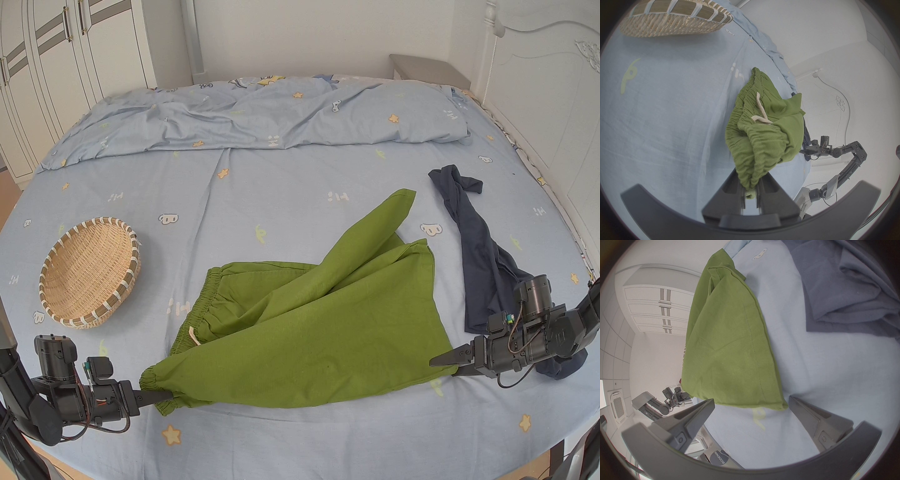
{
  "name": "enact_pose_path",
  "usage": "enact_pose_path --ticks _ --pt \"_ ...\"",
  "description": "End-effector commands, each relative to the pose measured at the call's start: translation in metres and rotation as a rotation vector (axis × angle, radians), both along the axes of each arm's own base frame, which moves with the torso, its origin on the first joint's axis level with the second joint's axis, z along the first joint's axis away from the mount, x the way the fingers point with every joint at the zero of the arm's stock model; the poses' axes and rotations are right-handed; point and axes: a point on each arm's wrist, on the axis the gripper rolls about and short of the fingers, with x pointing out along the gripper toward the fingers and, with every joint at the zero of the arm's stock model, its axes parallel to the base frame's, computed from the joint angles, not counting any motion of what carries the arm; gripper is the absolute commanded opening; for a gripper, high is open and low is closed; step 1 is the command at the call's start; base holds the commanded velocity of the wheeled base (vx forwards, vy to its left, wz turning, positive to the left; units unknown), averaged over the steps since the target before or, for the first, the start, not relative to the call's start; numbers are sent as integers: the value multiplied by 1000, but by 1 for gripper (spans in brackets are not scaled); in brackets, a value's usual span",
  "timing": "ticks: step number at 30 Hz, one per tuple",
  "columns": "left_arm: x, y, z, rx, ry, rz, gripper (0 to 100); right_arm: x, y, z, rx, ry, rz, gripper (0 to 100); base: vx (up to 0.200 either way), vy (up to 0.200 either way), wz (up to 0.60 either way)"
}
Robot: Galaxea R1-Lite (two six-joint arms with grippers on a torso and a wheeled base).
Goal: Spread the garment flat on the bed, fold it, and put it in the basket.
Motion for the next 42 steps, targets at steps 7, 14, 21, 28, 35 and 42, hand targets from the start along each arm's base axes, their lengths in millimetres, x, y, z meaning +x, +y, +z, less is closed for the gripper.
enact_pose_path --ticks 7,14,21,28,35,42 --pt "-4 -1 -2 -1 18 -2 0 4 3 2 58 7 15 100 0 0 0" --pt "-4 0 -2 0 17 1 0 5 0 2 62 8 -2 100 0 0 0" --pt "-5 0 -1 2 17 3 0 3 -7 -1 60 19 -28 0 0 0 0" --pt "-5 0 -2 1 22 3 0 2 -10 -2 57 23 -36 0 0 0 0" --pt "-9 2 -5 -3 79 23 0 -15 -9 3 56 28 -29 0 0 0 0" --pt "-31 -3 13 -3 112 8 0 -59 -7 26 48 30 -19 0 0 0 0"
